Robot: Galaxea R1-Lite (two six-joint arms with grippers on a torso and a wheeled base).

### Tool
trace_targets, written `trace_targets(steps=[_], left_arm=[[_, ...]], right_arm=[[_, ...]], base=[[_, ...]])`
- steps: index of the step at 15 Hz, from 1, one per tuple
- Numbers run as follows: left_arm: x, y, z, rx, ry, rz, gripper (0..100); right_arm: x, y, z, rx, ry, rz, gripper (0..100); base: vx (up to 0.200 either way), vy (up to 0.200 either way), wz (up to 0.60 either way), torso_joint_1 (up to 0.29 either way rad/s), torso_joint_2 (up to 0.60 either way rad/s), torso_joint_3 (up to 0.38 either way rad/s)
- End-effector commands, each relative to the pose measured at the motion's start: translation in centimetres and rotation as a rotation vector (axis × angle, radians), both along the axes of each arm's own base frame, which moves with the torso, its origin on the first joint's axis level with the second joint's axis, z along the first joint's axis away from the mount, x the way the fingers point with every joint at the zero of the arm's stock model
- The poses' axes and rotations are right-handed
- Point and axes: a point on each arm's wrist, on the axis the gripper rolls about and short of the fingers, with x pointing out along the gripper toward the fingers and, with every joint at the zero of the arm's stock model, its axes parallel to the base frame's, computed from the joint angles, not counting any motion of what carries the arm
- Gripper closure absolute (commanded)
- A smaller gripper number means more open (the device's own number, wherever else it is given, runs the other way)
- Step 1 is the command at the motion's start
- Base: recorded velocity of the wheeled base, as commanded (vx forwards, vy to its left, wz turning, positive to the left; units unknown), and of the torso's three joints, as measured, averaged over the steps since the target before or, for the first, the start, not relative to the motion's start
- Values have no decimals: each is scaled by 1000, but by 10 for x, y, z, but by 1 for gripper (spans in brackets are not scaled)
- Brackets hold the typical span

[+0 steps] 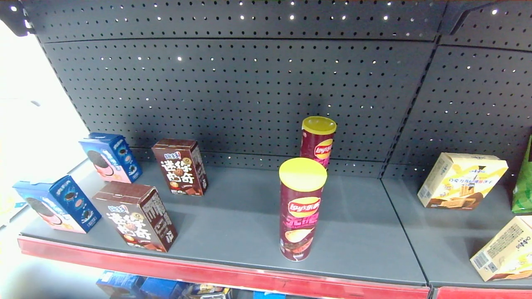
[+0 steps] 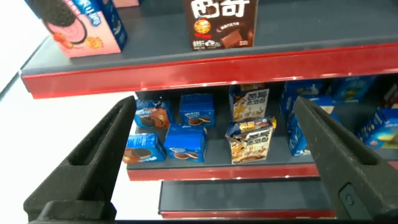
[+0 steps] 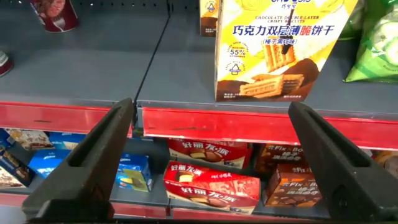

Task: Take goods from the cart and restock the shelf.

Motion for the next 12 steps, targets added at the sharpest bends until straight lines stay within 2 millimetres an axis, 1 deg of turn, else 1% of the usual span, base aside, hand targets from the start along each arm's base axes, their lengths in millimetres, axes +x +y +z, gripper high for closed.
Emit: trace_targets(steps=[1,2,3,4,5,7,9,12], left_arm=[[6,-2,34,11,16,-101,0],[28,-6,74,22,61,-156,0],[47,-10,104,60,46,-221,0],[61,-14,110,81,82,-319,0],[69,-17,108,97,115,-389,0],[79,-25,106,148,151,-482,0],[92,-30,110,153,188,-510,0],[135,-48,121,135,289,-529,0]], right_arm=[[0,0,0,0,3,0,0],[0,0,0,0,3,0,0],[0,0,0,0,3,0,0],[0,0,0,0,2,0,0],[0,0,0,0,2,0,0],[0,0,0,0,3,0,0],[0,0,0,0,3,0,0],[0,0,0,0,3,-1,0]], base=[[0,0,0,0,0,0],[0,0,0,0,0,0],[0,0,0,0,0,0],[0,0,0,0,0,0],[0,0,0,0,0,0],[0,0,0,0,0,0],[0,0,0,0,0,0],[0,0,0,0,0,0]])
